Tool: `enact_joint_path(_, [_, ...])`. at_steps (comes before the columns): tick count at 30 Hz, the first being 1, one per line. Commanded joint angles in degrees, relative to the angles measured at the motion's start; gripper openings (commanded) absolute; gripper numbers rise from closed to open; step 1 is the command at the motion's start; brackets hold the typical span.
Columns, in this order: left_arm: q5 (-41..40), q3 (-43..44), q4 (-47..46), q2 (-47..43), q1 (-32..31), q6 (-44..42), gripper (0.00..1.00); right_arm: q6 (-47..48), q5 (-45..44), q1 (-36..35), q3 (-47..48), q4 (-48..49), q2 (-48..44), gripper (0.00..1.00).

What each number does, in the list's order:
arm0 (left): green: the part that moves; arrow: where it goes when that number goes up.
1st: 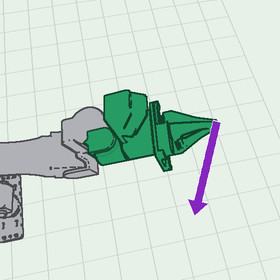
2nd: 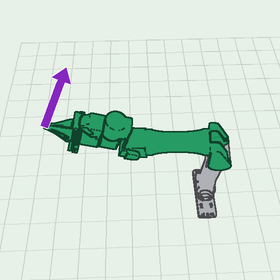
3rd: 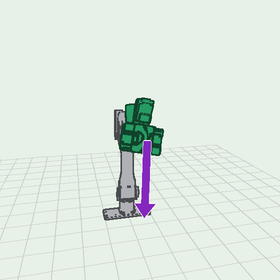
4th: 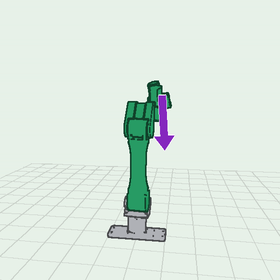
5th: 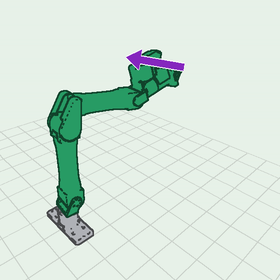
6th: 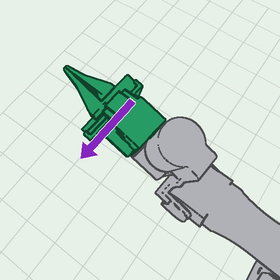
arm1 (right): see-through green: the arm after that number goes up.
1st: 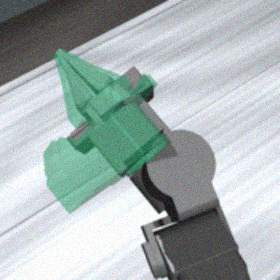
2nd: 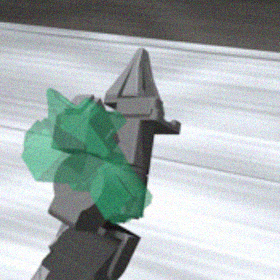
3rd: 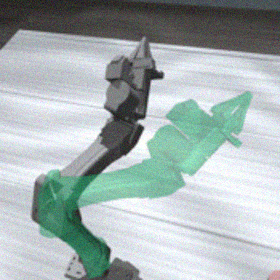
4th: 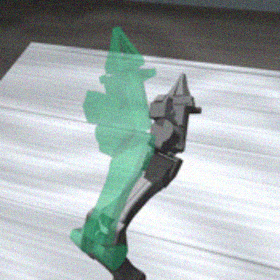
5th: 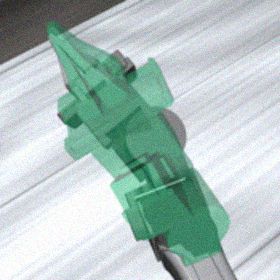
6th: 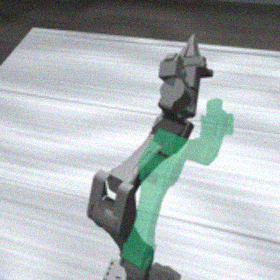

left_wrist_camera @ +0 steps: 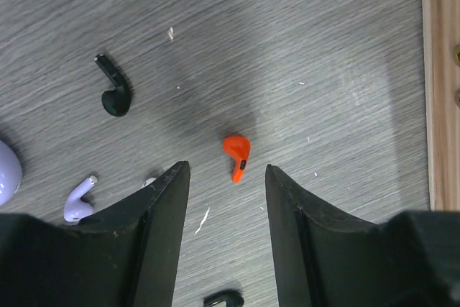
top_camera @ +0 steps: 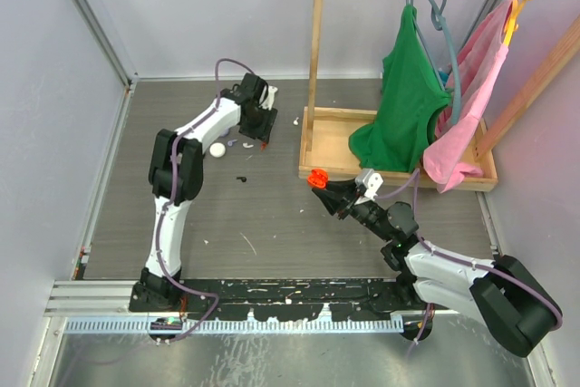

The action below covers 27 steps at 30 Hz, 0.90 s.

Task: Insert the wireless bluetooth earbuds into the charging case
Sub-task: Move the earbud to the center of the board.

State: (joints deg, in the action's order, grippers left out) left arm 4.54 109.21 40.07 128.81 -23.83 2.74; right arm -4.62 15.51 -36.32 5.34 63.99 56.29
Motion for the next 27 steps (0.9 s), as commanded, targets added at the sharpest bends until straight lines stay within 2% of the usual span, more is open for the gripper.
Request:
enact_joint_path(1, [1.2, 6.9, 6.0, 1.8, -0.2, -3.3, 0.47, 0.5, -0.6, -0.3, 1.0, 3.2, -0.1, 0.03])
enact_joint_path(10, [2.9, 13.4, 10.7, 7.6, -0.3, -4.6, 0.40, 0.4, -0.5, -0.3, 1.0, 3.1, 0.2, 0.03])
enact_joint_path(18, [2.7, 14.6, 11.1, 9.0, -0.7, -4.8, 0.38, 0.5, -0.4, -0.3, 1.0, 3.2, 0.5, 0.03])
enact_joint_path(27, [-1.9, 15.8, 14.0, 10.7, -2.2, -5.7, 0.31, 0.5, -0.3, -0.3, 1.1, 3.1, 0.5, 0.03])
